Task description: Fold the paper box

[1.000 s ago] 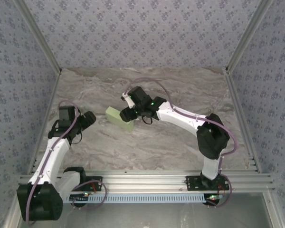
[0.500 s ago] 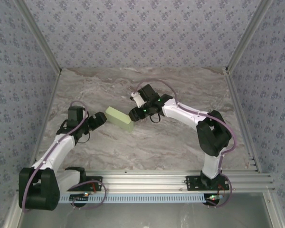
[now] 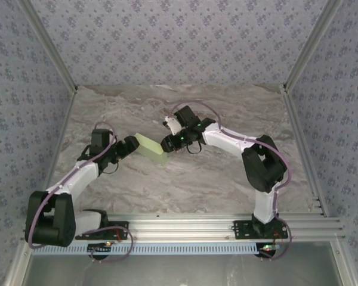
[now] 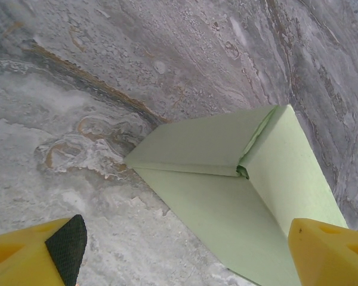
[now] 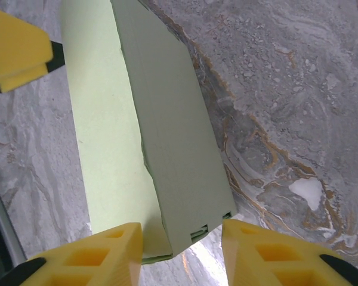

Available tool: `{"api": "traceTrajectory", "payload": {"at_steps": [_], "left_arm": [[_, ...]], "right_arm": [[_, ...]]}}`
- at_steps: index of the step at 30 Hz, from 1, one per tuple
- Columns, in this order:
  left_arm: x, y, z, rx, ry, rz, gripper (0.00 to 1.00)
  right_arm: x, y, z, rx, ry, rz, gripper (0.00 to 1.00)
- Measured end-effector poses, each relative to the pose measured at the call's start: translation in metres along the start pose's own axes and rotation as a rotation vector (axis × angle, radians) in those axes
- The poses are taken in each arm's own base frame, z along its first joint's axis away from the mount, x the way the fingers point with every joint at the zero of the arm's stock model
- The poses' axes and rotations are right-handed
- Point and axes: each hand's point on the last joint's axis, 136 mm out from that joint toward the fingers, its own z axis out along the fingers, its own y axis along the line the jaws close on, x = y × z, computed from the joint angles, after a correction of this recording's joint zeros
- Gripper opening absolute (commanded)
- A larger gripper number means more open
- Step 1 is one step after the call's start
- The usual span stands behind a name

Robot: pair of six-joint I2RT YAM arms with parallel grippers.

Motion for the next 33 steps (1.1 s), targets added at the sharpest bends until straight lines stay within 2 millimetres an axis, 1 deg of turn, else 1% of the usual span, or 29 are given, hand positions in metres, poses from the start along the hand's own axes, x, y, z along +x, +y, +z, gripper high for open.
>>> {"api": "traceTrajectory", "payload": {"at_steps": [3, 5, 8, 10, 12, 15, 17, 18, 21, 23, 25, 27, 29, 31, 33], "left_arm": [[0.001, -0.003, 0.008, 0.008, 0.014, -0.003, 0.88], [-0.004, -0.006, 0.013, 0.013, 0.012, -0.002, 0.85], [-0.012, -0.015, 0.023, 0.019, 0.017, 0.014, 0.79], [-0.015, -0.021, 0.031, 0.004, 0.036, 0.046, 0.78], [-0.016, -0.03, 0.041, -0.033, 0.064, 0.102, 0.76], [-0.019, -0.056, 0.054, -0.049, 0.092, 0.203, 0.73], [-0.021, -0.074, 0.061, -0.034, 0.098, 0.254, 0.72], [-0.021, -0.082, 0.065, -0.027, 0.105, 0.27, 0.71], [-0.014, -0.099, 0.079, -0.009, 0.132, 0.309, 0.71], [-0.005, -0.107, 0.088, -0.003, 0.156, 0.327, 0.71], [0.007, -0.111, 0.095, 0.0, 0.181, 0.343, 0.72], [0.017, -0.115, 0.099, 0.004, 0.203, 0.358, 0.72], [0.026, -0.121, 0.101, 0.017, 0.221, 0.371, 0.72], [0.029, -0.125, 0.101, 0.027, 0.228, 0.376, 0.74], [0.028, -0.125, 0.101, 0.029, 0.225, 0.375, 0.76]], "right_arm": [[-0.002, 0.0, 0.002, -0.03, -0.013, 0.013, 0.36], [-0.001, 0.0, 0.003, -0.048, -0.018, 0.021, 0.35], [0.002, 0.006, 0.005, -0.095, -0.018, 0.04, 0.35], [0.005, 0.012, 0.006, -0.136, -0.012, 0.058, 0.35], [0.009, 0.018, 0.008, -0.169, -0.004, 0.081, 0.36], [0.014, 0.02, 0.008, -0.203, -0.009, 0.131, 0.37], [0.017, 0.013, 0.001, -0.208, -0.029, 0.186, 0.39], [0.02, 0.006, -0.005, -0.206, -0.043, 0.218, 0.39], [0.028, -0.033, -0.027, -0.169, -0.097, 0.355, 0.41], [0.033, -0.062, -0.041, -0.137, -0.132, 0.447, 0.46], [0.039, -0.084, -0.053, -0.114, -0.162, 0.519, 0.51], [0.044, -0.092, -0.063, -0.109, -0.179, 0.563, 0.53], [0.046, -0.093, -0.073, -0.111, -0.198, 0.58, 0.55], [0.043, -0.092, -0.083, -0.102, -0.218, 0.58, 0.57], [0.041, -0.093, -0.091, -0.061, -0.225, 0.57, 0.59]]}}
